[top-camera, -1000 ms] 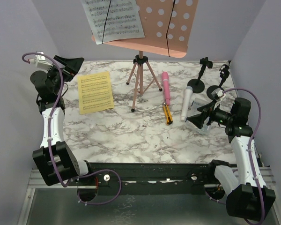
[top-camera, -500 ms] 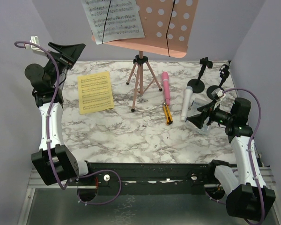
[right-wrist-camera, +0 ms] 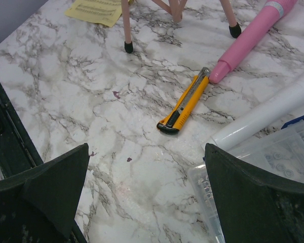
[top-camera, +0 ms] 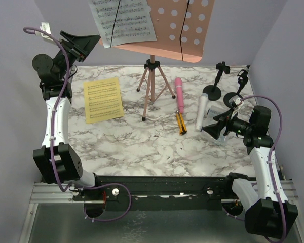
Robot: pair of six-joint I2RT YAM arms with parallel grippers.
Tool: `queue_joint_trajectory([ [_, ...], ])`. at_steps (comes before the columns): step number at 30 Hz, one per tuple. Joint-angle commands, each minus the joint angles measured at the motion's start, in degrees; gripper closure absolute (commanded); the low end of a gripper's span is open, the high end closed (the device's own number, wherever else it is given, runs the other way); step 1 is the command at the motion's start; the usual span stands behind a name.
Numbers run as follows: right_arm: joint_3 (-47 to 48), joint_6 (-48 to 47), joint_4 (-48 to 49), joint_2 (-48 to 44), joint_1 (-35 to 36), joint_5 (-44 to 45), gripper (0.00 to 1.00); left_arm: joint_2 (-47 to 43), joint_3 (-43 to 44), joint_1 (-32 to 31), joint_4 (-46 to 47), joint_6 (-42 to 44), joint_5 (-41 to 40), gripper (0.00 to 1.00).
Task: Pack up the instrument practice props
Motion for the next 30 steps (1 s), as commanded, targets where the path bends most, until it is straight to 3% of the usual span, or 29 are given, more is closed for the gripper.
queue_joint_trajectory([
  [1, -0.4, -1.1, 0.4, -0.7, -0.3, 1.4, 0.0, 2.7, 3.4, -1.6, 0.7, 1.2, -0.4, 0.09],
  [16, -0.4, -1.3, 0.2, -1.0, -0.3, 1.4, 0.01, 9.2, 9.1, -5.3, 0.6, 3.1, -2.0, 0.22],
  [20, -0.4, -1.3, 0.2, -0.9, -0.4, 1.4, 0.0, 12.0, 12.2, -6.4, 0.5, 2.6, -1.0, 0.31],
  [22, -0.5, -1.4, 0.2, -0.9, -0.4, 1.5, 0.0, 13.4, 13.9, -6.8, 0.6, 1.6, -0.6, 0.45],
  [30, -0.5, -1.5, 0.2, -1.1, -0.3, 1.8, 0.0, 15.1, 17.0, -6.9, 0.5, 0.6, 0.5, 0.62],
])
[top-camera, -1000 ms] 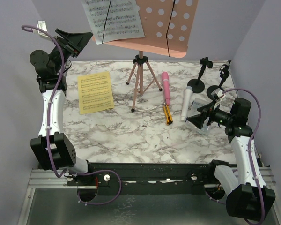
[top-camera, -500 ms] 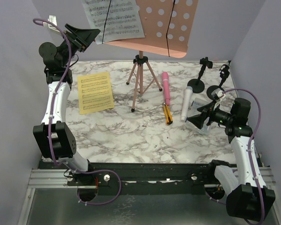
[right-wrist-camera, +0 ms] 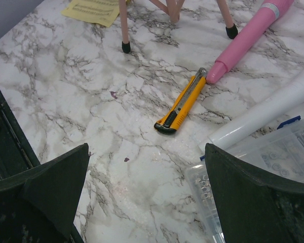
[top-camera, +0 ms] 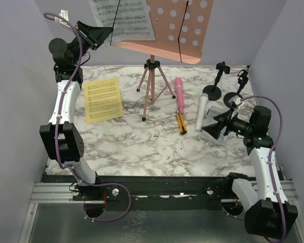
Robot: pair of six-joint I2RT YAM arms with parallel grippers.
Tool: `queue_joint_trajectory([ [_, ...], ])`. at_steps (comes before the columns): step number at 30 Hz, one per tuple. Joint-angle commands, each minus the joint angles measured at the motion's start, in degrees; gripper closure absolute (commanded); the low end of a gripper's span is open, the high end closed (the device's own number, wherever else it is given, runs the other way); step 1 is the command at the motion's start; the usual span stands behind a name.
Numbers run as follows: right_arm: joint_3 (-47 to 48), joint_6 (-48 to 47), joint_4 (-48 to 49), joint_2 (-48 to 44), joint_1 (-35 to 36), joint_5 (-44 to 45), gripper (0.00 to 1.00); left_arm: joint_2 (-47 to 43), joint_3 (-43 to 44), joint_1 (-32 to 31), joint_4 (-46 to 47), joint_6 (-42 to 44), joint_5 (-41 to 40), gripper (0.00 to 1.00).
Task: Pack up the instrument practice props
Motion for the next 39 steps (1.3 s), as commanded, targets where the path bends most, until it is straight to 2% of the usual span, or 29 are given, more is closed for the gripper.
queue_joint_trajectory([
  [1, -0.5, -1.0, 0.2, -0.7, -0.3, 1.2, 0.01, 0.1, 2.3, -0.1, 0.7, 0.0, 1.4, 0.67],
  [4, -0.5, -1.0, 0.2, -0.7, -0.3, 1.2, 0.0, -0.4, 2.0, 0.0, 0.7, 1.2, 1.4, 0.85],
  [5, -0.4, -1.0, 0.2, -0.7, -0.3, 1.2, 0.01, -0.7, 1.7, 0.2, 0.8, 1.6, 1.0, 1.0],
  [12, -0.5, -1.0, 0.2, -0.7, -0.4, 1.1, 0.0, -7.7, -5.1, 1.3, 1.1, 6.4, -10.9, 1.0],
  [17, -0.6, -1.0, 0.3, -0.7, -0.4, 1.1, 0.01, -15.8, -13.8, 2.6, -1.2, 10.7, -31.5, 1.0],
  [21, -0.7, -1.0, 0.3, -0.7, -0.3, 1.1, 0.0, -20.4, -16.4, 2.6, -5.3, 15.7, -45.5, 1.0],
  [27, -0.7, -0.9, 0.4, -0.5, -0.3, 1.1, 0.0, -22.8, -16.5, 2.7, -8.4, 26.1, -56.9, 1.0],
  [31, -0.8, -1.0, 0.4, -0.6, -0.3, 1.2, 0.0, -23.4, -17.9, 4.2, -9.4, 27.9, -59.6, 1.0],
  [39, -0.8, -1.0, 0.4, -0.5, -0.4, 1.1, 0.0, -23.2, -21.2, 6.1, -9.4, 26.7, -57.6, 1.0],
])
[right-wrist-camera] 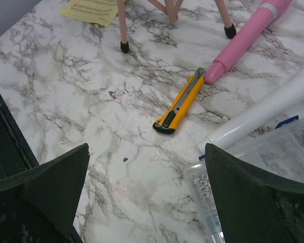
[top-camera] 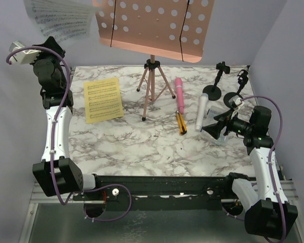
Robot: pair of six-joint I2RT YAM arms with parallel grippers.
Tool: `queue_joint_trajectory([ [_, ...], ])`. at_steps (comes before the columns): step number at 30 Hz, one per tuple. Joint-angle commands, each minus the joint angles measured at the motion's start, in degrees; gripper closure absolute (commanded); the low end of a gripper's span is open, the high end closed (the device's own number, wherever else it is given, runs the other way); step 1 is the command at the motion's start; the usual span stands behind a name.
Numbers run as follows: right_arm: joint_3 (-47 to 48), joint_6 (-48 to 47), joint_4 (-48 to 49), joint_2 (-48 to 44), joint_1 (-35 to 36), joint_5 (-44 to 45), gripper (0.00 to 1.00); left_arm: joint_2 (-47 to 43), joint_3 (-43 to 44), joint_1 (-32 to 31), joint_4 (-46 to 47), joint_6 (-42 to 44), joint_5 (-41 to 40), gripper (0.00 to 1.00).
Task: Pack up the instrument practice props
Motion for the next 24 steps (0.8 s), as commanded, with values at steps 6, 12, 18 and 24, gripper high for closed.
queue_joint_trajectory([
  [6, -0.8, -0.9, 0.4, -0.5, -0.3, 0.8, 0.0, -0.7, -5.9, 3.6, -1.7, -2.2, 2.0, 1.0],
  [12, -0.8, -0.9, 0.4, -0.4, -0.3, 0.3, 0.0, 6.9, -13.0, 12.5, -5.3, -17.8, 26.3, 1.0],
  [18, -0.7, -0.8, 0.3, -0.3, -0.3, 0.3, 0.0, 21.6, -12.2, 13.7, -4.9, -29.1, 48.3, 1.0],
  [24, -0.7, -0.8, 0.4, -0.1, -0.3, 0.2, 0.0, 20.4, -12.6, 12.0, -8.0, -23.5, 46.9, 1.0],
])
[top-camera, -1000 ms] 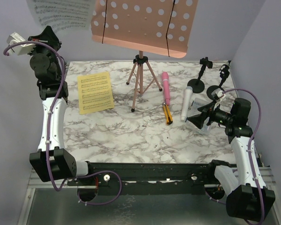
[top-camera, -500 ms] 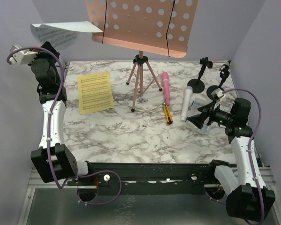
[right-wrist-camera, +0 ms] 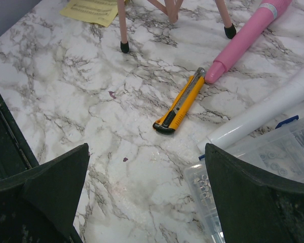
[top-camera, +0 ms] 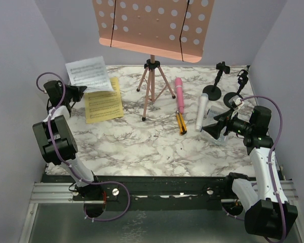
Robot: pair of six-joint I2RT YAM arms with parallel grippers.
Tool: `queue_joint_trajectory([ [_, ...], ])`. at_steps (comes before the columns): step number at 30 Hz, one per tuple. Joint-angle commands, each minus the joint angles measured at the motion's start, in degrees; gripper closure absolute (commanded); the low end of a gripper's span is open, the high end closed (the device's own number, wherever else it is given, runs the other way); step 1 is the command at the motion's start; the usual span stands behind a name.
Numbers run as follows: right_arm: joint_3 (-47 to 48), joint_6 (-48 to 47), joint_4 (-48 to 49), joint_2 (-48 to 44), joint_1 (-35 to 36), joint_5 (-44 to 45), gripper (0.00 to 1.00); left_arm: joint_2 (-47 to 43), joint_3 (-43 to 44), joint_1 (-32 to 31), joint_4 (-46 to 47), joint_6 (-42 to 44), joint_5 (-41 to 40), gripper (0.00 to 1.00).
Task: Pack up the instrument practice props
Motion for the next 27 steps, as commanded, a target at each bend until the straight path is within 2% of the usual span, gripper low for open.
queue_joint_trajectory([
  [1, -0.7, -0.9, 0.4, -0.1, -0.3, 0.1, 0.0, -3.7, 1.0, -0.9, 0.0, 1.5, 5.1, 1.0],
  [11, -0.8, -1.0, 0.2, -0.8, -0.3, 0.5, 0.0, 3.5, -3.0, -1.0, -1.1, 5.2, 6.3, 1.0],
  [20, -0.8, -1.0, 0.1, -0.8, -0.3, 0.3, 0.0, 3.0, -3.7, -1.0, -1.0, 6.3, 5.0, 1.0],
  [21, -0.8, -1.1, 0.1, -0.9, -0.4, 0.3, 0.0, 2.9, -3.8, -1.0, -1.1, 6.3, 4.8, 0.98],
  [23, -0.7, -1.1, 0.1, -0.9, -0.3, 0.3, 0.01, 2.6, -4.0, -0.9, -1.4, 6.6, 4.4, 0.85],
  [27, -0.8, -1.1, 0.0, -0.9, -0.3, 0.4, 0.01, 1.1, -4.8, -0.9, -1.9, 7.6, 2.8, 0.8],
])
